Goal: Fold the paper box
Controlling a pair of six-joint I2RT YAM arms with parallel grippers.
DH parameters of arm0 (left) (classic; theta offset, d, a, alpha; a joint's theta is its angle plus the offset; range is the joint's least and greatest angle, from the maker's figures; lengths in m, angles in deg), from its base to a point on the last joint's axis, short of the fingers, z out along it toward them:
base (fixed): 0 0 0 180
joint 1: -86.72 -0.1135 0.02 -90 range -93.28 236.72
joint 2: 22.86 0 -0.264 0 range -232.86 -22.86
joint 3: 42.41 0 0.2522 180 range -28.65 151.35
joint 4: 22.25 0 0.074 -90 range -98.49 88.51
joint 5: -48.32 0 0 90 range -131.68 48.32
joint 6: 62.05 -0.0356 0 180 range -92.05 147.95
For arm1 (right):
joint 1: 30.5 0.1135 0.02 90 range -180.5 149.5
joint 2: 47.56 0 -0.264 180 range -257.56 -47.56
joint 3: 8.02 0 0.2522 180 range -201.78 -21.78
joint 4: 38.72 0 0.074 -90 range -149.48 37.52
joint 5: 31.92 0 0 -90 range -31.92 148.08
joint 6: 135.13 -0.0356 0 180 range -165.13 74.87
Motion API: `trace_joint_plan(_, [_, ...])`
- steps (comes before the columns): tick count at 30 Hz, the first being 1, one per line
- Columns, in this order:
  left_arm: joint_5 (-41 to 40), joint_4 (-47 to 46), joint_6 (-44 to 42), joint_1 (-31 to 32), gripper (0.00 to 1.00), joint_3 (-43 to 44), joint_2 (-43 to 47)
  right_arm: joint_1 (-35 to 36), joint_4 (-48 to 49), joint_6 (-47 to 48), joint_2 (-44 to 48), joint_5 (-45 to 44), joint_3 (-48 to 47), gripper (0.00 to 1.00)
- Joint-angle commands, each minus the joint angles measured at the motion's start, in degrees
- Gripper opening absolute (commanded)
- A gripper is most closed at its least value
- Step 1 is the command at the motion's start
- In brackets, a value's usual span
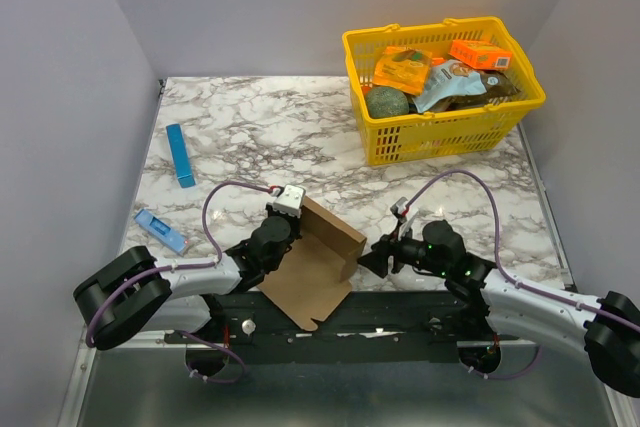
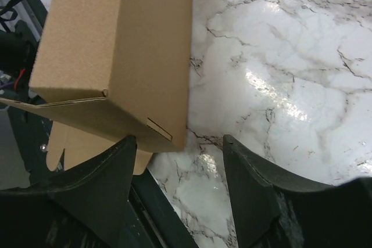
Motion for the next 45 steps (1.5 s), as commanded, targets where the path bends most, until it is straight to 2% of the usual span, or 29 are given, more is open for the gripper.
trace_joint_plan(1, [4.2,0.2,0.6,0.8,0.0,-0.4,-1.1,0.3,7.1,-1.1,0.1,3.3,-3.3,0.7])
trace_joint_plan(11, [4.0,0.2,0.5,0.8,0.0,-0.3,-1.5,0.4,6.8,-0.8,0.1,5.0,-4.0,0.72])
trace_joint_plan(16, [3.8,0.1,0.5,0.9,0.0,-0.3,-1.6,0.4,5.9,-0.5,0.6,1.8,-3.4,0.72])
trace_joint_plan(25, [4.1,-1.4,0.6,0.8,0.0,-1.3,-1.1,0.4,5.3,-0.1,-1.2,-10.2,-3.1,0.68])
trace_joint_plan(37, [3.5,-4.3,1.5,0.9,0.0,-3.4,-0.4,0.5,4.0,-2.4,-4.8,-23.9,-3.3,0.59])
trace_joint_plan(43, [2.7,-5.4,1.9,1.3,0.0,-4.0,-0.1,0.9,1.6,-3.9,-5.8,-30.4,-3.8,0.58])
trace_joint_plan(45, [2.3,-5.5,1.8,1.3,0.0,-4.0,0.2,1.0,-0.4,-4.8,-6.9,-33.2,-4.5,0.55])
